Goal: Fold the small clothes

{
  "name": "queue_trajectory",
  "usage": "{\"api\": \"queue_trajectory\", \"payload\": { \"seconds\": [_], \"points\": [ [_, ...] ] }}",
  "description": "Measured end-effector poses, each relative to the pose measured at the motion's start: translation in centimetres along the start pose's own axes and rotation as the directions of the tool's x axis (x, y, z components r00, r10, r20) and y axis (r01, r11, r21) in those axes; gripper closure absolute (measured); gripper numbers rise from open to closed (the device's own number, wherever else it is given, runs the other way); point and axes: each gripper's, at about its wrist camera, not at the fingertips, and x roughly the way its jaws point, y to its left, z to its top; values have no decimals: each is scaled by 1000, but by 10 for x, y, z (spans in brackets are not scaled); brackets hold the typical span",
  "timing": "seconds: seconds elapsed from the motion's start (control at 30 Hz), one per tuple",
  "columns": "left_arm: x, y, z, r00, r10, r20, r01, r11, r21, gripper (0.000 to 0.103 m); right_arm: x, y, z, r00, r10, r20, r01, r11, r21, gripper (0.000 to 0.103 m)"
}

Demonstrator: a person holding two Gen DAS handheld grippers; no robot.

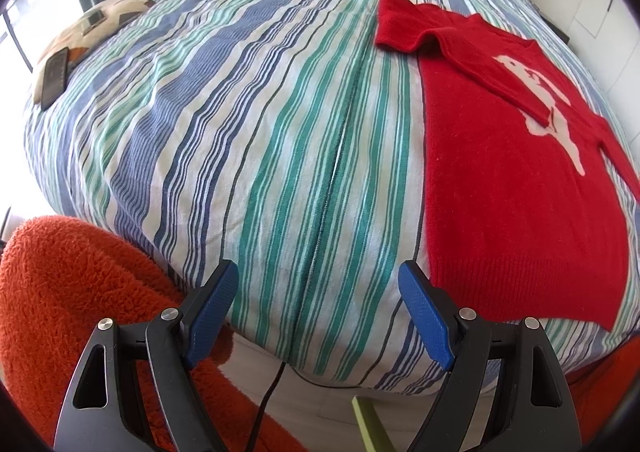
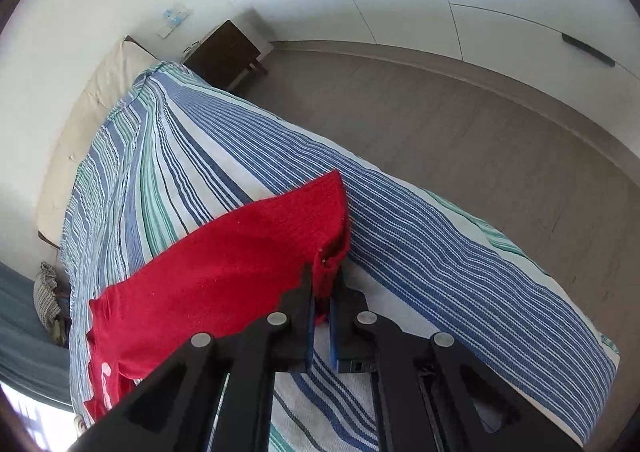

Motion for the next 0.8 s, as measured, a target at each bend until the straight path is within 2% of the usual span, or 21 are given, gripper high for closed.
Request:
{"api": "queue_trajectory", "payload": {
  "seconds": [0.13, 0.2, 0.27, 0.37, 0.43, 0.63, 0.8],
  "points": [
    [-1, 2, 0, 1000, -9, 2, 9, 1000, -7, 19, -15, -6, -4, 999, -27, 36, 27, 1000, 10, 85],
    [-3, 2, 0, 1000, -11, 6, 11, 1000, -4, 19, -26, -17, -5, 996, -52, 68, 49, 998, 49, 73],
    [-4, 2, -1, 1000, -14, 11, 14, 1000, -3, 19, -41, -31, -8, 990, -94, 109, 83, 991, 103, 66],
    [-6, 3, -2, 1000, -16, 16, 16, 1000, -3, 19, -66, -47, -13, 974, -147, 174, 121, 981, 152, 65],
    [-6, 4, -2, 1000, -16, 17, 16, 1000, -5, 19, -82, -47, -16, 963, -160, 216, 134, 982, 132, 65],
    [-4, 4, -2, 1000, -18, 12, 18, 1000, -11, 19, -131, -20, -29, 948, -78, 309, 80, 997, 8, 60],
    [-4, 3, -2, 1000, -14, 14, 14, 1000, -1, 19, -163, 18, -65, 946, 41, 321, 15, 985, -172, 45]
  ]
}}
